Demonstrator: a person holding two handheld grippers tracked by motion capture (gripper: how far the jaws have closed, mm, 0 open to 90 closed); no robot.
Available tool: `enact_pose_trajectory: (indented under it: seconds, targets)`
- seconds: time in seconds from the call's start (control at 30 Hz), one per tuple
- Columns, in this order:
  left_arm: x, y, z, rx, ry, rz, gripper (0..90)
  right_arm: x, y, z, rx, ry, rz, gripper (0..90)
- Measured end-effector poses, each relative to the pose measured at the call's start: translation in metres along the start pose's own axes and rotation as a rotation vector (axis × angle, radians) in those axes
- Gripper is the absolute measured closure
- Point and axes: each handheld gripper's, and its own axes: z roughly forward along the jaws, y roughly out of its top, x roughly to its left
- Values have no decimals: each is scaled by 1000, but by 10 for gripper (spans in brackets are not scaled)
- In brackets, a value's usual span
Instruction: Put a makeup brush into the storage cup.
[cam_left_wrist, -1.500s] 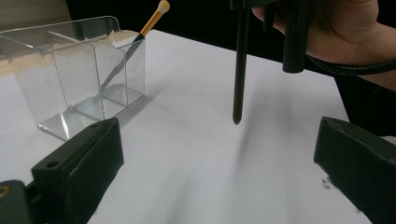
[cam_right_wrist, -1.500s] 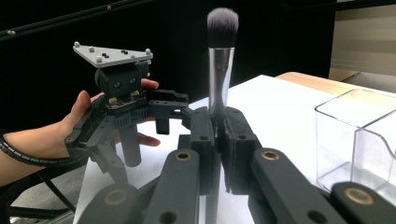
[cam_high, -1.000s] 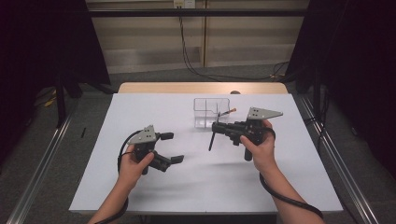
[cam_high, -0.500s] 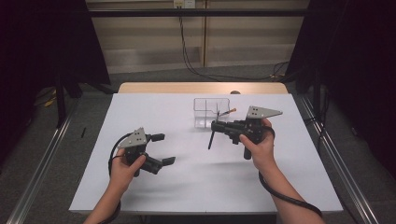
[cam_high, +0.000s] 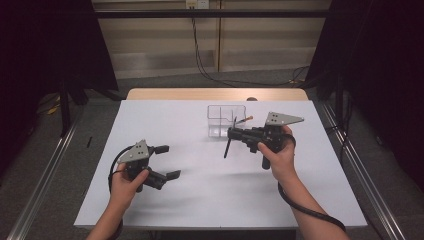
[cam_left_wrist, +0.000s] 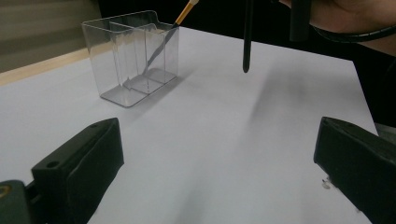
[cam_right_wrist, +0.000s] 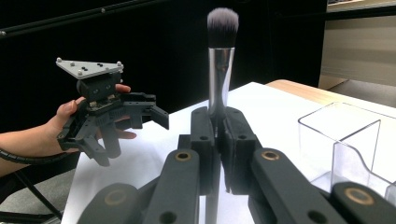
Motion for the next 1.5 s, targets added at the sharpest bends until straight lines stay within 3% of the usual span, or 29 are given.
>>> enact_pose_trajectory:
  seconds: [0.83, 1.5]
  targets:
    - [-1, -11, -24, -27, 47, -6, 16, -9, 4, 2, -1, -5, -5, 843]
    - [-2, -20, -40, -22, 76, -5, 17, -20, 15, 6, 12, -33, -30, 842]
